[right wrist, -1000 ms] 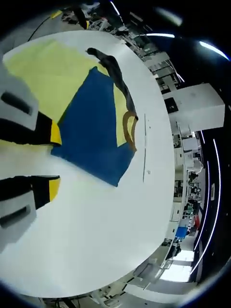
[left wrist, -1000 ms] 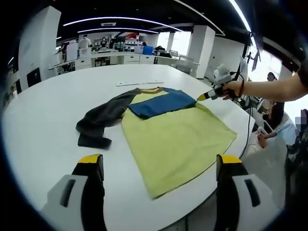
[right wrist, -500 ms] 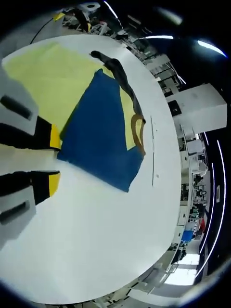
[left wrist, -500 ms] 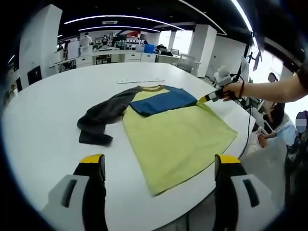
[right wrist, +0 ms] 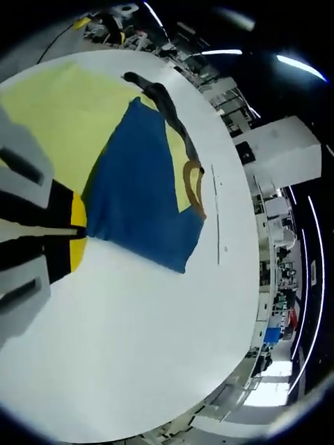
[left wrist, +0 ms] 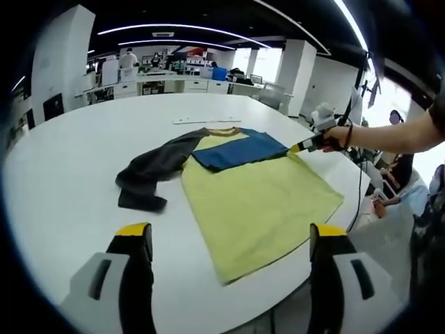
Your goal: Fold the garment on the visible template until the final outline fits inside the template.
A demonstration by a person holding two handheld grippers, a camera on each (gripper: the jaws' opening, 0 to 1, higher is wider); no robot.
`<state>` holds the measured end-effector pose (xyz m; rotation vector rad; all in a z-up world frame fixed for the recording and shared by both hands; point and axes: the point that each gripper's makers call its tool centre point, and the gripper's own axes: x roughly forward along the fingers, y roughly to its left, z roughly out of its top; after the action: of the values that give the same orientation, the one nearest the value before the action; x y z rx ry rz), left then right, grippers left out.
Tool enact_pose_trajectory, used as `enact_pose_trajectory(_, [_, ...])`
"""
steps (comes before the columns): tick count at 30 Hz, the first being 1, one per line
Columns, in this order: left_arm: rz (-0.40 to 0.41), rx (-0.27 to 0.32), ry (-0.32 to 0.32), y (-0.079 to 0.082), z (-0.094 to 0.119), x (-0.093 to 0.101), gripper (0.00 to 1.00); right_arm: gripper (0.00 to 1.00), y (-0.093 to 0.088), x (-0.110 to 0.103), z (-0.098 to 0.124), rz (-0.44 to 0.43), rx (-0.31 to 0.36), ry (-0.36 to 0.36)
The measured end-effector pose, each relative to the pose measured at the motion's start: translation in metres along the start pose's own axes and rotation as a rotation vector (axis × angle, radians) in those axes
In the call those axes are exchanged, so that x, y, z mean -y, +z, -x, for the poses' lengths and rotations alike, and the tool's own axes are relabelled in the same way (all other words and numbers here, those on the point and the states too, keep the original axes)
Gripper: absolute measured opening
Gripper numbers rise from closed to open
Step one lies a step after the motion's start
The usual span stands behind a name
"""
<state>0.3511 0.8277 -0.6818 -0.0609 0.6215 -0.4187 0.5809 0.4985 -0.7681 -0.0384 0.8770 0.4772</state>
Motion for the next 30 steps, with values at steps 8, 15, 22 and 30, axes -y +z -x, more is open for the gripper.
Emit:
enact_pose_trajectory(8, [-0.002, 0.001, -0.004, 0.000, 0.000, 0.001, 0.90, 0.00, 0.001, 0.011, 0.000, 0.106, -0.032, -0.085])
enact_pose_trajectory(15, [-0.002, -0.008, 0.003, -0.002, 0.000, -0.002, 0.90, 0.00, 0.002, 0.024, 0.002, 0.127, -0.046, -0.117])
enact_pose_trajectory(22, [0.003, -0.012, 0.004, -0.002, -0.002, -0.004, 0.90, 0.00, 0.004, 0.023, 0.003, 0.065, -0.031, -0.100])
enact_pose_trajectory(30, [0.005, -0.013, -0.002, -0.004, -0.003, -0.003, 0.89, 0.07, 0.002, 0.012, 0.008, -0.005, -0.024, -0.086])
